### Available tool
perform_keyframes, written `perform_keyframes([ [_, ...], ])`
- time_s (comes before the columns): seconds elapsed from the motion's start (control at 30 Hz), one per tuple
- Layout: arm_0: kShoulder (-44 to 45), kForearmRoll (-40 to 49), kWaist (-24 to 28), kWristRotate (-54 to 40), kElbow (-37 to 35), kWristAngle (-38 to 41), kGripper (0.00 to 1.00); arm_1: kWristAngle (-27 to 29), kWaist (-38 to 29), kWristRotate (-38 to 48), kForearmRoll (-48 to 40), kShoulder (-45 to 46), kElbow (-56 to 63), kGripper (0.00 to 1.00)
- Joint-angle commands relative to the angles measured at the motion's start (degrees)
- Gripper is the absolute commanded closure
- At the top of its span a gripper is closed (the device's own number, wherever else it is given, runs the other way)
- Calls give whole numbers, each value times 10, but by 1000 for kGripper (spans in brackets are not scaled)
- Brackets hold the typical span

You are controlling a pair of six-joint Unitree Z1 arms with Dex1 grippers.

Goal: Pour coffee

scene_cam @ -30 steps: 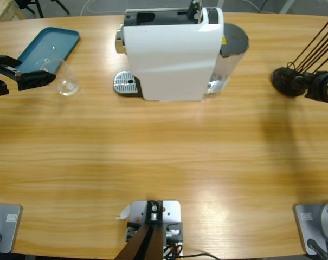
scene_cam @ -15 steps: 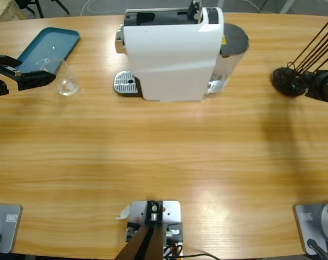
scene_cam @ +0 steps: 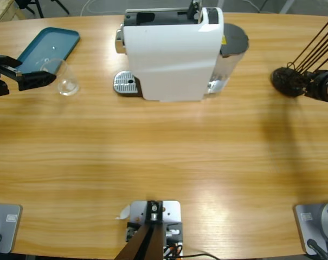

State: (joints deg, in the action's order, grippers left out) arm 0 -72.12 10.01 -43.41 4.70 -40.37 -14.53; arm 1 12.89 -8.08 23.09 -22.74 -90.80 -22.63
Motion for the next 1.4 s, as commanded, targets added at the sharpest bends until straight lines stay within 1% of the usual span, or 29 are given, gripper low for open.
perform_keyframes([
  [0.03,-20,-5,-5,5,13,9,55,12,8,3,-8,-26,6,590],
  [0.37,-21,-5,-5,5,12,9,55,11,8,3,-16,-38,5,607],
  [0.4,-21,-5,-5,5,12,9,55,11,8,3,-17,-38,6,613],
  [0.43,-21,-5,-5,5,12,9,55,11,8,3,-17,-38,6,650],
  [0.5,-22,-5,-5,5,12,9,55,12,8,2,-20,-37,6,662],
  [0.53,-22,-5,-5,5,12,9,55,11,8,2,-22,-37,6,691],
  [0.6,-22,-5,-5,5,12,9,55,12,8,-1,-24,-36,6,940],
  [0.63,-22,-5,-5,5,12,10,55,12,8,-3,-25,-37,6,1000],
  [0.8,-23,-5,-5,5,12,11,55,28,8,-11,-24,-42,8,1000],
  [1.17,-24,-5,-5,5,12,11,55,30,8,-11,-25,-43,8,1000],
  [1.27,-24,-5,-5,5,12,11,55,34,8,-12,-22,-24,7,1000],
  [1.4,-24,-5,-5,5,12,11,55,41,8,-18,24,24,-4,1000],
])
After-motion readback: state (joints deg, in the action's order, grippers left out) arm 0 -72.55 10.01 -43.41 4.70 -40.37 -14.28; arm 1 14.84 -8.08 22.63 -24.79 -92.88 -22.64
